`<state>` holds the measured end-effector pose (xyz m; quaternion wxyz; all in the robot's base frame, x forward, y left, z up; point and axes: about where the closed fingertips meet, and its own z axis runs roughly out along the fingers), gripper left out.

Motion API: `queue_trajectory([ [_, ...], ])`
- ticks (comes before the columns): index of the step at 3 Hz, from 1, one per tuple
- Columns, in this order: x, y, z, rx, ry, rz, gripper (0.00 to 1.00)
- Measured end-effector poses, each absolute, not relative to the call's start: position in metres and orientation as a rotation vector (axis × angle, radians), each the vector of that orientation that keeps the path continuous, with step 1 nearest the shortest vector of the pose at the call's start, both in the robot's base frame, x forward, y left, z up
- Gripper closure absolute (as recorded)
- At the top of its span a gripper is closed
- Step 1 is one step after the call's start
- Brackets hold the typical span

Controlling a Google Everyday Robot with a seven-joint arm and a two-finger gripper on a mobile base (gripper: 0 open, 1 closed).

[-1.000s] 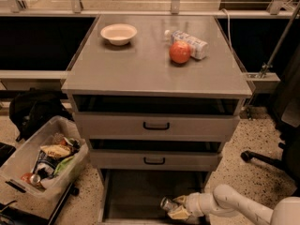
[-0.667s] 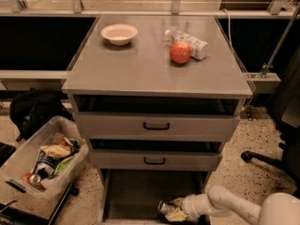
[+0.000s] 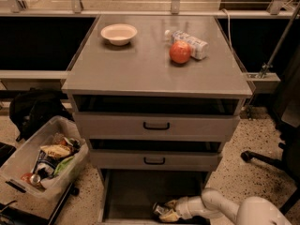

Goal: Place redbull can into bottom drawer

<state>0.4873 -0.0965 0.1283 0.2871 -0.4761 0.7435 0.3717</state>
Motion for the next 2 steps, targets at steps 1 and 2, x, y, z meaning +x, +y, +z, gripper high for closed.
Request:
queue_trajectory([
  [1, 0.4907, -0.0993, 0.1264, -1.266, 1.989, 0.983, 0.82],
  [2, 0.4907, -0.0993, 0.1264, -1.266, 1.989, 0.983, 0.58],
])
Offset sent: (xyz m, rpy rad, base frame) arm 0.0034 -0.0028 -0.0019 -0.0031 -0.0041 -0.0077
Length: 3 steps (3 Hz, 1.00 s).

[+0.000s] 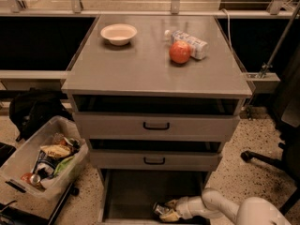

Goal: Place redbull can into bottom drawer

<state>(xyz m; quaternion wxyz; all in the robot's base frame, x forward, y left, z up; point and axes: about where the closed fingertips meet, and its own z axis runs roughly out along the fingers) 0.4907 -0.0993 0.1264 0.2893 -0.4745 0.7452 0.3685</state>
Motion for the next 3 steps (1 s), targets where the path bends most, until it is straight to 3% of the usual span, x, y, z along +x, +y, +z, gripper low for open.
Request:
queue_trajectory([
  [2, 0.4907, -0.0992, 0.1264, -1.266, 1.989, 0.984, 0.12],
  [3, 0.4907, -0.0992, 0.1264, -1.266, 1.989, 0.984, 0.00],
])
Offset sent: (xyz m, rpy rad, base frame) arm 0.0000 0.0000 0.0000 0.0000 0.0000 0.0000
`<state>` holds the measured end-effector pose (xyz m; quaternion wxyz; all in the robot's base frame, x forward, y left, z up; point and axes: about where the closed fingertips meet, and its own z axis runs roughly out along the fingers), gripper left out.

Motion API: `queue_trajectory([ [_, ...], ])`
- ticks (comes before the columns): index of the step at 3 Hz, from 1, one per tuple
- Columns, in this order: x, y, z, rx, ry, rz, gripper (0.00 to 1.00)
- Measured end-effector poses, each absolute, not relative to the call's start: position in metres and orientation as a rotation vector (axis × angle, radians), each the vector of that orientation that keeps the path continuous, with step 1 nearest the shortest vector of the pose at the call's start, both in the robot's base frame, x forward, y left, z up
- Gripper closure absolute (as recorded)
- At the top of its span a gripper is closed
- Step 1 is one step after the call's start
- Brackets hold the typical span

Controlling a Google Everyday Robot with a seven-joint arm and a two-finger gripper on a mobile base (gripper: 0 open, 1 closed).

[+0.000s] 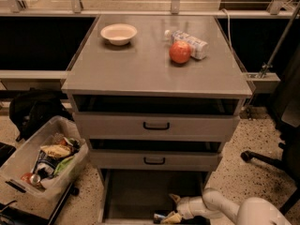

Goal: Place redbull can into bottom drawer

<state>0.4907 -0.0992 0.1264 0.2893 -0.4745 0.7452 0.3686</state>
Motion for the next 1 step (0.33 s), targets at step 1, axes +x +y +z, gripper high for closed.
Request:
queue_trajectory([
  [1, 0.4907, -0.0992, 0.1264, -1.266, 1.989, 0.984, 0.00],
])
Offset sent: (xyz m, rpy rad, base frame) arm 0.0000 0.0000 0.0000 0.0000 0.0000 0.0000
